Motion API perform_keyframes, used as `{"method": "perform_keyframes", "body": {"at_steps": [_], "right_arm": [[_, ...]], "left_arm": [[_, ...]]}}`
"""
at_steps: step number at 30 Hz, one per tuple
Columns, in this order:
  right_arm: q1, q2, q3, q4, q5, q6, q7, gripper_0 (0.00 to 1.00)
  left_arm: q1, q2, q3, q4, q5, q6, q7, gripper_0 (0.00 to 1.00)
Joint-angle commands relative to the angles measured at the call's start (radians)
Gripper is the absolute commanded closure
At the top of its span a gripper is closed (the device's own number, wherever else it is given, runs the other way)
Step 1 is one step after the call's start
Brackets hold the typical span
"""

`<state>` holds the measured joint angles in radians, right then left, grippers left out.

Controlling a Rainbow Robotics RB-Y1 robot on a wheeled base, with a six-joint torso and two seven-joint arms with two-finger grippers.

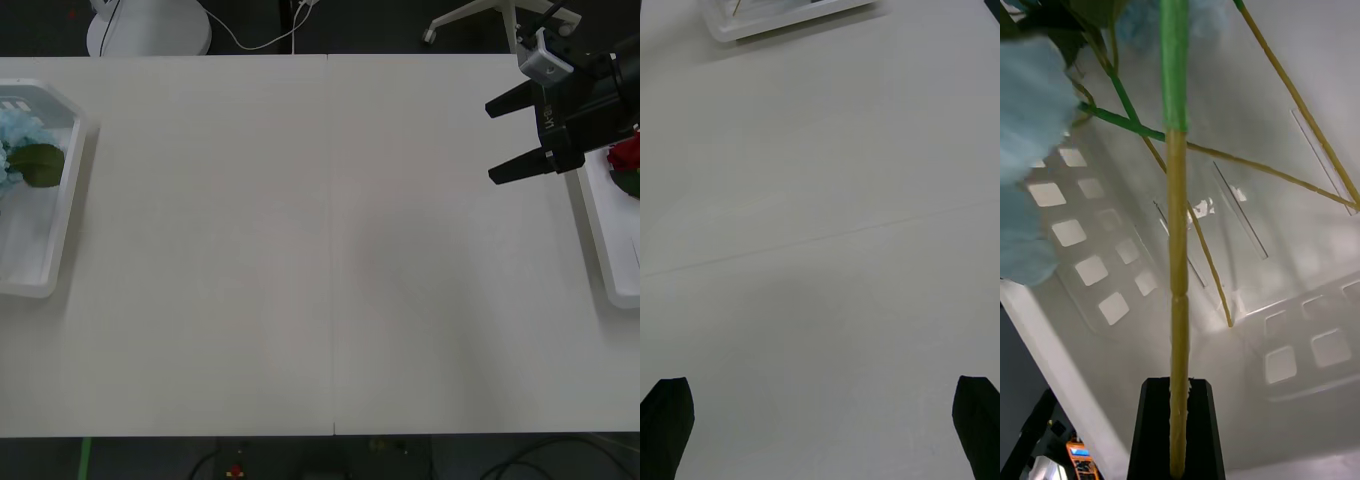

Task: Put the red flowers into the right box and the blue flowers into the left box

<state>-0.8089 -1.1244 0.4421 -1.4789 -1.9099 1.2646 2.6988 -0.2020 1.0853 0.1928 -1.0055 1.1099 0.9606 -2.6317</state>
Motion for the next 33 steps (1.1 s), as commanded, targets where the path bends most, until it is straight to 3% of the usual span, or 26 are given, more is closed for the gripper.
{"method": "perform_keyframes", "body": {"at_steps": [1,4,5,7,9,11,17,23,33], "right_arm": [[0.005,-0.031,-0.025,-0.012,-0.009,0.009,0.006,0.0],[0.005,-0.02,-0.025,-0.003,-0.006,0.009,0.006,0.0],[0.005,-0.02,-0.025,-0.003,-0.006,0.009,0.006,0.0],[0.005,-0.02,-0.025,-0.003,-0.006,0.009,0.006,0.0],[0.005,-0.02,-0.025,-0.003,-0.006,0.009,0.006,0.0],[0.005,-0.02,-0.025,-0.003,-0.006,0.009,0.006,0.0],[0.005,-0.02,-0.025,-0.003,-0.006,0.009,0.006,0.0],[0.005,-0.02,-0.025,-0.003,-0.006,0.009,0.006,0.0],[0.005,-0.02,-0.025,-0.003,-0.006,0.009,0.006,0.0]], "left_arm": [[-0.054,0.039,-0.053,0.035,-0.012,-0.033,-0.044,1.0],[-0.054,0.039,-0.059,0.035,-0.012,-0.039,-0.041,1.0],[-0.056,0.039,-0.059,0.035,-0.01,-0.039,-0.041,0.87],[-0.056,0.039,-0.059,0.033,-0.001,-0.045,-0.044,0.28],[-0.056,0.039,-0.056,0.025,0.01,-0.045,-0.048,0.1],[-0.056,0.039,-0.044,-0.002,0.019,-0.043,-0.065,0.0],[-0.056,0.039,0.056,-0.081,0.059,0.004,-0.074,0.0],[-0.056,0.039,0.188,-0.168,0.157,0.216,-0.074,0.0],[-0.056,0.038,0.169,-0.344,0.461,0.369,-0.074,0.0]]}}
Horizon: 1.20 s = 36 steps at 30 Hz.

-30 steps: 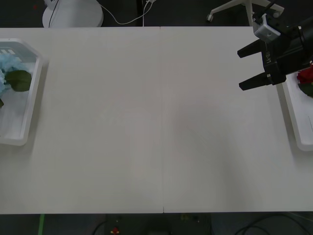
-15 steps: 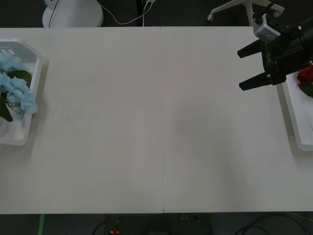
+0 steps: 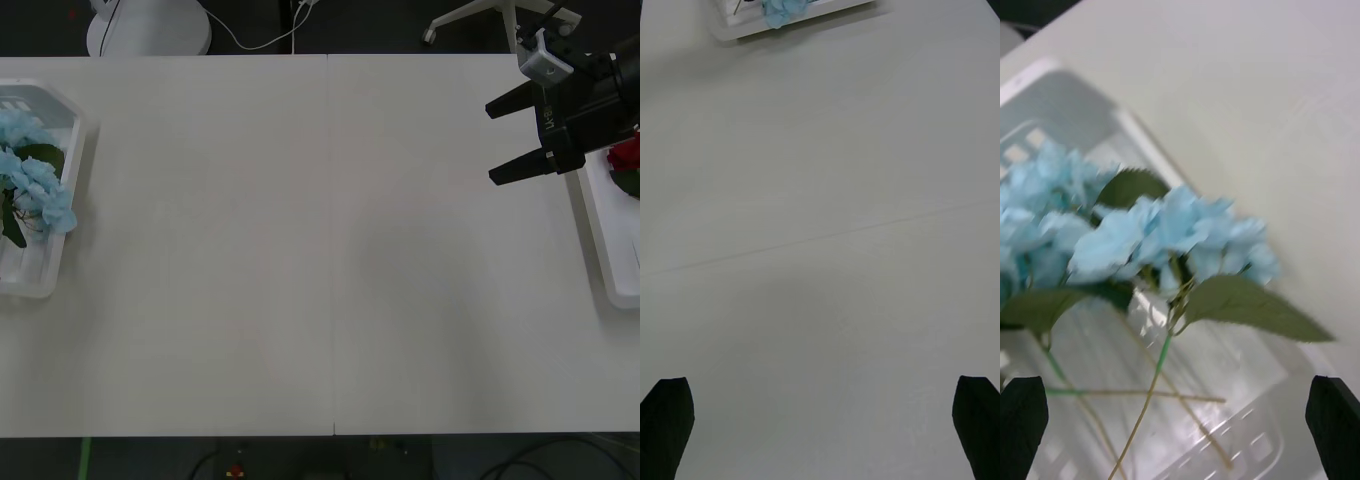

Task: Put the red flowers into the right box and the blue flowers into the left box

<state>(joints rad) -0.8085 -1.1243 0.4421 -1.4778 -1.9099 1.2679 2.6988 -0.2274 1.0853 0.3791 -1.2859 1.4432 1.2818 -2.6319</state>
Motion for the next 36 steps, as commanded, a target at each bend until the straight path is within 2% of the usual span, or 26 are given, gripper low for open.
{"method": "perform_keyframes", "body": {"at_steps": [1,4,10,16,28,36], "right_arm": [[0.005,-0.02,-0.025,-0.004,-0.006,0.005,0.006,0.0],[0.005,-0.02,-0.025,-0.004,-0.006,0.005,0.006,0.0],[0.005,-0.02,-0.025,-0.004,-0.006,0.005,0.006,0.0],[0.005,-0.02,-0.025,-0.004,-0.006,0.005,0.006,0.0],[0.005,-0.02,-0.025,-0.004,-0.006,0.005,0.006,0.0],[0.005,-0.02,-0.025,-0.004,-0.006,0.005,0.006,0.0]], "left_arm": [[-0.03,0.039,-0.026,-0.064,0.172,0.059,-0.073,0.0],[-0.043,0.039,-0.074,-0.064,0.301,0.083,-0.073,0.0],[-0.19,0.039,-0.318,-0.064,0.493,0.103,-0.073,0.0],[-0.326,0.039,-0.531,-0.064,0.589,0.06,-0.073,0.0],[-0.51,0.028,-0.853,-0.079,0.66,-0.119,-0.073,0.0],[-0.621,-0.01,-0.977,-0.096,0.664,-0.133,-0.073,0.0]]}}
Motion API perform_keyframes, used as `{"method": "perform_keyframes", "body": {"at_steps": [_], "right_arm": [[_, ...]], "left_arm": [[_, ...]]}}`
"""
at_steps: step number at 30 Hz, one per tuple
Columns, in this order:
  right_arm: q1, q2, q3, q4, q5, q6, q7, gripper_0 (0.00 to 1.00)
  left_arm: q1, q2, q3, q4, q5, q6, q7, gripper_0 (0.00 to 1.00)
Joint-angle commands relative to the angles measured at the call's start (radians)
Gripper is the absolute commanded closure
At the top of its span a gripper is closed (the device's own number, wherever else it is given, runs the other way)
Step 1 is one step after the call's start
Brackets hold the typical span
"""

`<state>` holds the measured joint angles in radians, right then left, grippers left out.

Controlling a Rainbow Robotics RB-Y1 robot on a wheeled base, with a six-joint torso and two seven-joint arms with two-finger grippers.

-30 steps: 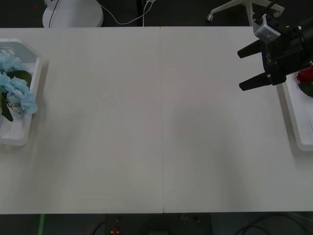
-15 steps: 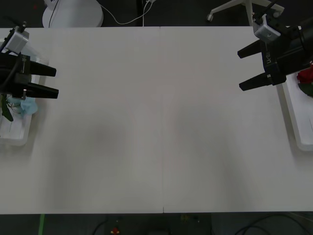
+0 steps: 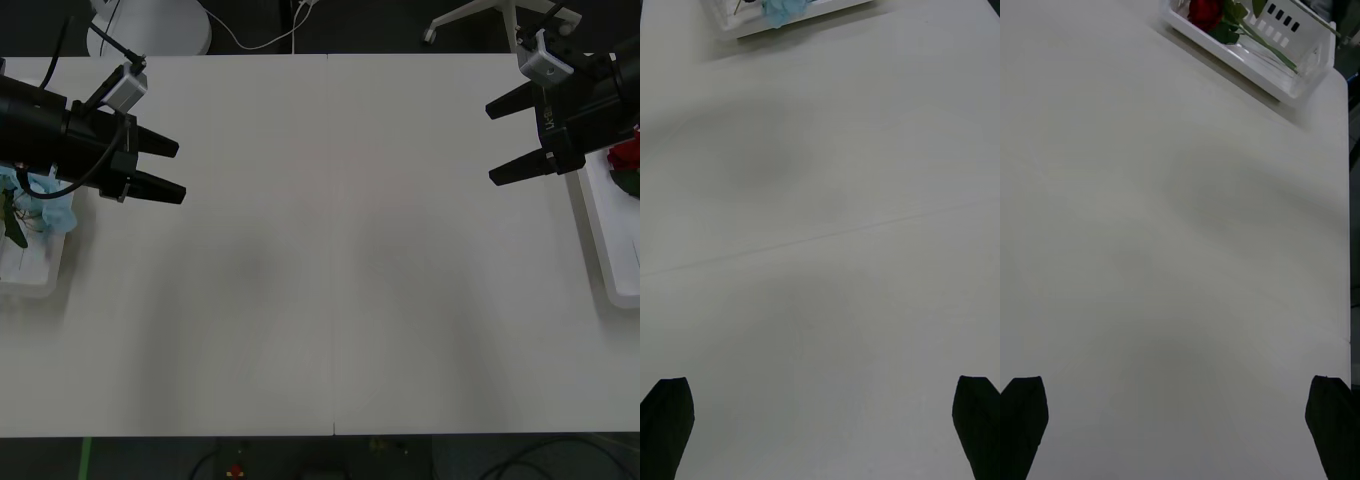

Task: Put the red flowers into the right box and the blue flowers into the left box

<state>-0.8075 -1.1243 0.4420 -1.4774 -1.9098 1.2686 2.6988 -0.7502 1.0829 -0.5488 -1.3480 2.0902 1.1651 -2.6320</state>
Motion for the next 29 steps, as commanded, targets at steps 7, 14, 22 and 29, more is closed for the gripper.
{"method": "perform_keyframes", "body": {"at_steps": [7,14,22,29], "right_arm": [[0.004,-0.02,-0.025,-0.004,-0.006,0.005,0.006,0.0],[0.004,-0.02,-0.025,-0.004,-0.006,0.005,0.006,0.0],[0.004,-0.02,-0.025,-0.004,-0.006,0.005,0.006,0.0],[0.004,-0.02,-0.025,-0.004,-0.006,0.005,0.006,0.0]], "left_arm": [[-0.184,-0.018,-0.149,-0.043,0.021,-0.035,-0.073,0.0],[-0.193,-0.026,-0.154,-0.085,-0.009,-0.035,-0.073,0.0],[-0.193,-0.032,-0.164,-0.091,-0.009,-0.039,-0.073,0.0],[-0.193,-0.032,-0.164,-0.091,-0.009,-0.039,-0.073,0.0]]}}
